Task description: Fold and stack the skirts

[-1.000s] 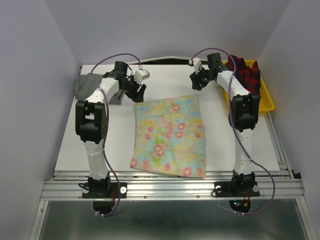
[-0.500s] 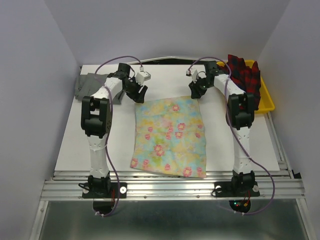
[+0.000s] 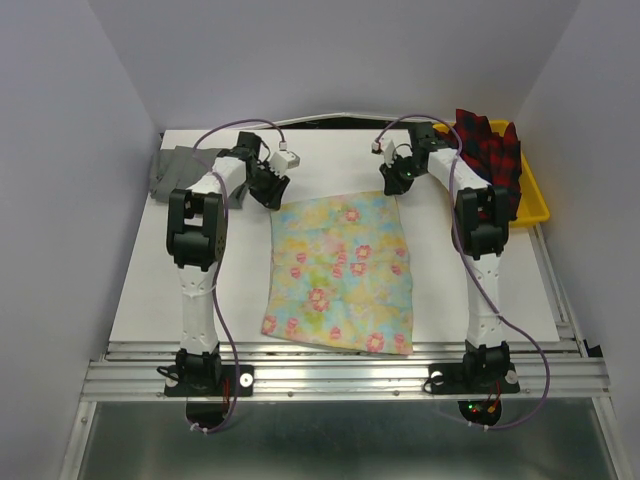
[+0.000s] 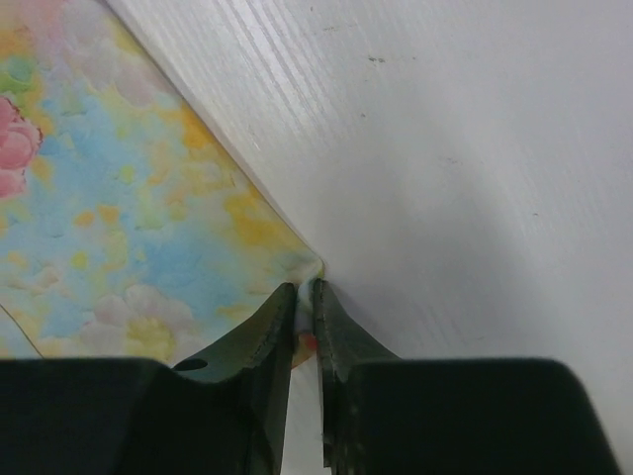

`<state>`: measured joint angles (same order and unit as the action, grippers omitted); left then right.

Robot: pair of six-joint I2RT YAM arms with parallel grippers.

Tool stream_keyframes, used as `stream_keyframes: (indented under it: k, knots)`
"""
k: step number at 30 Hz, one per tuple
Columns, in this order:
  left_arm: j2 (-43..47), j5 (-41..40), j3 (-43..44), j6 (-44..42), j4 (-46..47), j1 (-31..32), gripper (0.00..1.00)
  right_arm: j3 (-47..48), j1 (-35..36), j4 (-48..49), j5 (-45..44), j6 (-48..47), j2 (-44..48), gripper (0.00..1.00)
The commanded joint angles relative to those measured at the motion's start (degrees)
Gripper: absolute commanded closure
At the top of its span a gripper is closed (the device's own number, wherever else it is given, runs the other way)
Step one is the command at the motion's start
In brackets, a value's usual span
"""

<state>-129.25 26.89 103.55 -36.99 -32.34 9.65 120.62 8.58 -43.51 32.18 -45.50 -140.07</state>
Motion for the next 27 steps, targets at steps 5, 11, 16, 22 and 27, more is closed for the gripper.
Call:
stream_keyframes:
  k: [5, 11, 16, 22, 27]
  knots:
    - [-0.4, 1.9, 2.0, -3.5, -4.0, -0.5, 0.66, 2.6, -0.5, -0.4, -2.6, 0.5, -1.3, 0.99]
    - [-0.5, 6.7, 4.8, -6.7, -8.0, -0.6, 0.79, 4.4, -0.5, 0.3, -3.3, 1.5, -0.8, 0.99]
    - [-0.6, 7.6, 7.6, -6.3, -9.8, -1.1, 1.0, 6.6, -0.5, 1.7, -4.5, 3.4, -0.2, 0.99]
    - [3.4, 4.5, 8.6, -2.6, -3.6, -1.8, 1.0, 9.5, -1.0, 6.8, -8.2, 7.0, 1.5, 0.99]
    - [6.8, 2.3, 8.5, -1.5, 1.0, -2.4, 1.0, 13.9, -1.5, 9.5, -9.2, 7.7, 2.3, 0.99]
